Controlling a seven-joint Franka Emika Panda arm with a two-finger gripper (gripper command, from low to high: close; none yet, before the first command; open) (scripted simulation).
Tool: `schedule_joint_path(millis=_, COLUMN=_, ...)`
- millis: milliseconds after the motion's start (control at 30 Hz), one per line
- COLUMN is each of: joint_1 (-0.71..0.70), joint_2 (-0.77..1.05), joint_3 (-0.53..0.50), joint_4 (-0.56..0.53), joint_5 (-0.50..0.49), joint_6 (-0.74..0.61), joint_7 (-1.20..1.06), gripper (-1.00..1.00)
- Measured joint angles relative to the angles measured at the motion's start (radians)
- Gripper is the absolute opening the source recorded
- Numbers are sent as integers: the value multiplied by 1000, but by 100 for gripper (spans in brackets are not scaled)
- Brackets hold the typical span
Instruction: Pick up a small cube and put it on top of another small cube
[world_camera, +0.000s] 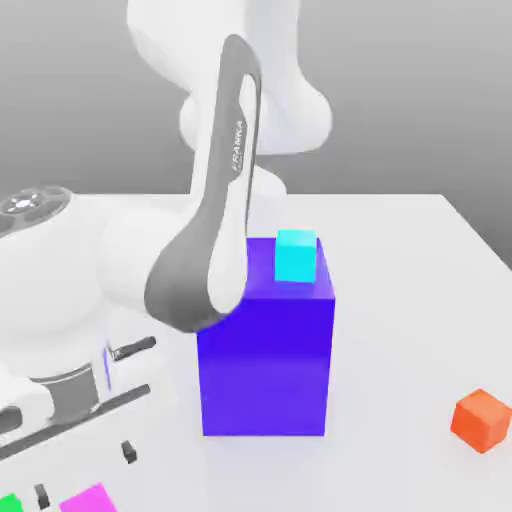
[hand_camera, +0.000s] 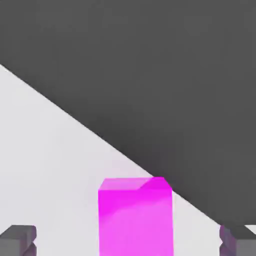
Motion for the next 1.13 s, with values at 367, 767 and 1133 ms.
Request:
schedule_joint_path(millis=367, joint_1=-5, joint_2=9, joint_3=4, joint_4=1, joint_5=0, joint_6=5, joint_7=-4, gripper=-100)
schedule_joint_path(millis=767, joint_1=-147, joint_2=-96, joint_3=-27, joint_4=60, joint_5=-95, joint_6=-163, joint_7=-375, gripper=-100)
schedule_joint_path(millis=1133, joint_1=-251, joint_2=7, joint_3=14, joint_4=103, joint_5=-63, joint_6=-94, joint_7=-591, gripper=100)
